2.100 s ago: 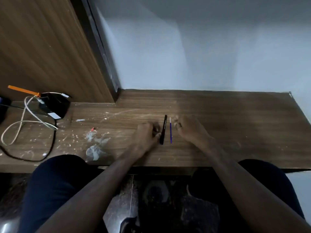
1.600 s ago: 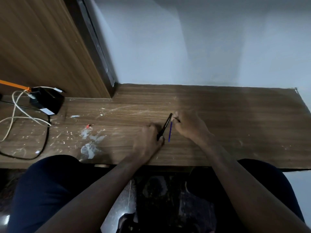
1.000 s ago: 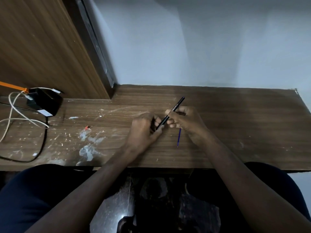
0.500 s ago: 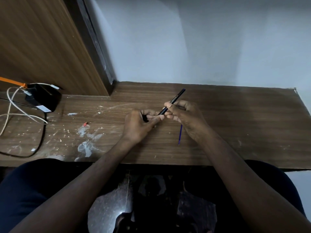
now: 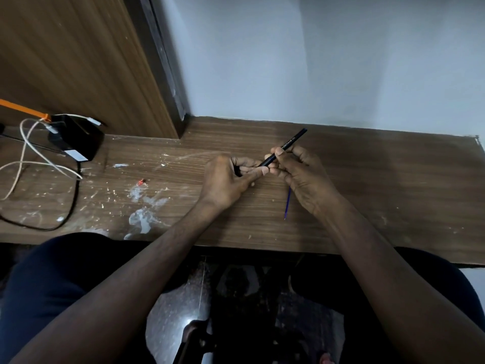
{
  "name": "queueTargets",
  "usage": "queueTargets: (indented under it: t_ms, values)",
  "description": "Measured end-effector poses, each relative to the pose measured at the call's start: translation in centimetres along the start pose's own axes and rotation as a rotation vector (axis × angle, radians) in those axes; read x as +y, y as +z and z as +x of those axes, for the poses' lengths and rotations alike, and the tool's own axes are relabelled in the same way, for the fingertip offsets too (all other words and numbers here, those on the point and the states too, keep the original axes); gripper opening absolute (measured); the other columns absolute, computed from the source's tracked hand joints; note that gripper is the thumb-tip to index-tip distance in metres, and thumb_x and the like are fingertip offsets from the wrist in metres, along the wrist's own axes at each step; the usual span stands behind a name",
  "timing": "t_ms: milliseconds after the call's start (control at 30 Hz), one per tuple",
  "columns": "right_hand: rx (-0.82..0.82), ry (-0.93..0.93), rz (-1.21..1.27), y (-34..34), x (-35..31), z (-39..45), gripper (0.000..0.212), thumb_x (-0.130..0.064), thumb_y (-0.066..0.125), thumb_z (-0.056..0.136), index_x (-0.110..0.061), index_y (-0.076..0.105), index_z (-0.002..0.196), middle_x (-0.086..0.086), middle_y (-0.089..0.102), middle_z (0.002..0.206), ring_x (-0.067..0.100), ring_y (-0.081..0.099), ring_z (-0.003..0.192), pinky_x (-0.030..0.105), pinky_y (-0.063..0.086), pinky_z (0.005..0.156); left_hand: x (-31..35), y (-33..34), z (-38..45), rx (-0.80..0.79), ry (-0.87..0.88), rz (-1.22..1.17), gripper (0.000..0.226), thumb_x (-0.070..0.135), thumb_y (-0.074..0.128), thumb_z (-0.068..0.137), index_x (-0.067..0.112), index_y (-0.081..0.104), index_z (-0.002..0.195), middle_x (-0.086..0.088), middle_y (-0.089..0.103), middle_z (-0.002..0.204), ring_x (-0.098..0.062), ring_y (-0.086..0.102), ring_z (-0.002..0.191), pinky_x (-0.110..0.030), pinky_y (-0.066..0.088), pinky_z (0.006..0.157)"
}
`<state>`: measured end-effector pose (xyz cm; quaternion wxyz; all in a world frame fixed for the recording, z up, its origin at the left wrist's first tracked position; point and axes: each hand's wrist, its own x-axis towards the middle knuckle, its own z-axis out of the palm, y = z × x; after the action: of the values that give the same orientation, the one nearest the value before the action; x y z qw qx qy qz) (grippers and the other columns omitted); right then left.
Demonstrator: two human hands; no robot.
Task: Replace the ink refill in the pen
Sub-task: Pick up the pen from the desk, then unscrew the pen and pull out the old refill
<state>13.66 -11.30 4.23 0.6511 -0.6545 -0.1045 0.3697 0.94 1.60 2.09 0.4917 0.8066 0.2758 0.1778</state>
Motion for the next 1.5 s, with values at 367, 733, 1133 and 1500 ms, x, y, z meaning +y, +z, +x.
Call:
queueTargets:
  t_ms: [367,733,1133,1500]
  values:
    - [-0.071,-0.006,0.028,0.7,-0.2,-1.0,0.012,-0.014,0.053,0.111,-0.012,0.063,0.104,0.012,0.077,0.104,0.009,0.07,0.083,0.019,0.058,0.078,0.1,-0.2,-0.2,-0.083,0.002,0.012,0.018,0.041,0.078,0.092,0.03,0.085,0.105,0.011,0.08,0.074,0.007,0.072,0.064,-0.009,0.044,0.061]
    - [0.085,-0.1,0.24,-0.8,-2.1,-0.2,0.025,-0.012,0.043,0.114,-0.014,0.054,0.091,0.002,0.074,0.08,0.014,0.059,0.068,0.023,0.045,0.067,-0.7,-0.3,0.3,-0.234,-0.073,-0.172,0.021,0.028,0.073,0.098,0.011,0.084,0.102,-0.004,0.083,0.087,-0.013,0.073,0.071,-0.032,0.063,0.076]
    - [0.131,0.078,0.144,-1.6,-1.4,0.6,0.019,-0.021,0.056,0.11,-0.013,0.064,0.095,0.01,0.078,0.092,0.017,0.069,0.078,0.027,0.057,0.072,-3.6,-0.1,0.2,-0.032,-0.174,0.136,0.023,0.04,0.077,0.092,0.025,0.081,0.074,0.019,0.064,0.054,0.009,0.057,0.054,-0.012,0.037,0.06]
    - [0.025,0.146,-0.133,-0.6,0.5,0.0,0.031,-0.023,0.064,0.106,0.0,0.069,0.126,0.005,0.076,0.1,0.02,0.075,0.096,0.032,0.062,0.088,-4.1,1.9,-0.8,0.009,-0.231,0.235,0.011,0.028,0.084,0.085,0.02,0.079,0.092,0.013,0.073,0.073,0.005,0.066,0.065,0.002,0.041,0.061]
